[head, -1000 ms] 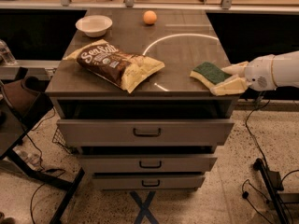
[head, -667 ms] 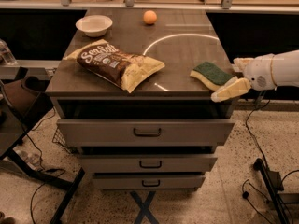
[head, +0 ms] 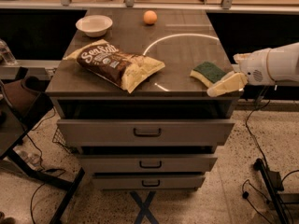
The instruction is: Move sponge near orange
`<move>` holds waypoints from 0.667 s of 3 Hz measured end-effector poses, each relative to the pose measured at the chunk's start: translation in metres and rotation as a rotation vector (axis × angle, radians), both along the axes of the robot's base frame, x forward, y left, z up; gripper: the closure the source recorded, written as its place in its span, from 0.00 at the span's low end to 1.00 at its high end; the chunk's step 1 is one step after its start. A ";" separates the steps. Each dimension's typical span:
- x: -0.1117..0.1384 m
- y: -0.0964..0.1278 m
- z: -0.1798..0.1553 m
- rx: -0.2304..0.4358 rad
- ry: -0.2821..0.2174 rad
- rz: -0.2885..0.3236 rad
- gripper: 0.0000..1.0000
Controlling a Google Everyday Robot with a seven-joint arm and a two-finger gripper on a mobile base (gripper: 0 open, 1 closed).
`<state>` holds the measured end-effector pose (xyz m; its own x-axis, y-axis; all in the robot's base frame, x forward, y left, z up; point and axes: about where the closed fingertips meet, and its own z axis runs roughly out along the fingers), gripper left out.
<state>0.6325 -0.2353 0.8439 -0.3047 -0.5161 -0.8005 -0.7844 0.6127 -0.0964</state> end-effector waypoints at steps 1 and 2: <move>0.000 0.002 -0.001 0.001 0.002 0.004 0.18; 0.001 0.005 -0.003 0.002 0.005 0.009 0.49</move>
Offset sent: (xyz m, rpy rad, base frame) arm 0.0004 0.0020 -0.0012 0.0010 0.0018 0.0035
